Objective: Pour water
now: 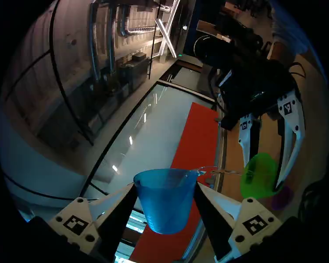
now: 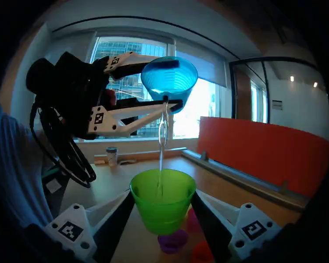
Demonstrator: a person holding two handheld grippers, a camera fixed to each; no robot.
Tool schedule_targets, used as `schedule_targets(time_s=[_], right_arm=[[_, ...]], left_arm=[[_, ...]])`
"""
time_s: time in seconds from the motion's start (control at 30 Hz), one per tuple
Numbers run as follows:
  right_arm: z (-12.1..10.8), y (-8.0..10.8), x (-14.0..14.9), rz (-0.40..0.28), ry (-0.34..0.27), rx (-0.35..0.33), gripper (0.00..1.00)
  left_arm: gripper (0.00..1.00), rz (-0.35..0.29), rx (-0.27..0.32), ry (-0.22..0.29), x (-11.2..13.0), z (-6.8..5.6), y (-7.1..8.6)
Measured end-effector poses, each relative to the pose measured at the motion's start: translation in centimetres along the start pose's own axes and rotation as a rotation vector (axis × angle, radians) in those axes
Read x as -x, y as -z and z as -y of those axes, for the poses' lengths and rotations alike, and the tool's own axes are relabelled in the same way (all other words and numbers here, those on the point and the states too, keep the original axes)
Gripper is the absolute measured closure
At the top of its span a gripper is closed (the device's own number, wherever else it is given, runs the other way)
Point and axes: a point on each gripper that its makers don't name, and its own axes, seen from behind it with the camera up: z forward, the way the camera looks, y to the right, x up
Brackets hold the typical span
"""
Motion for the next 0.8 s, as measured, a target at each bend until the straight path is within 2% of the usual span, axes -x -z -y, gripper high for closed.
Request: schedule_targets(time_s=[0.23, 0.8], right_arm=[[-0.1, 0.2, -0.3, -0.004, 0.004, 0.002, 0.11], [-0.1, 0.1, -0.7, -0.01, 0.009, 0.004, 0.11]], left_arm=[[0.14, -0.003, -0.011, -0.05, -0.3, 0.8, 0.0], [0.14, -0.011, -0.019, -0.154, -1.1, 1.7, -0.1]])
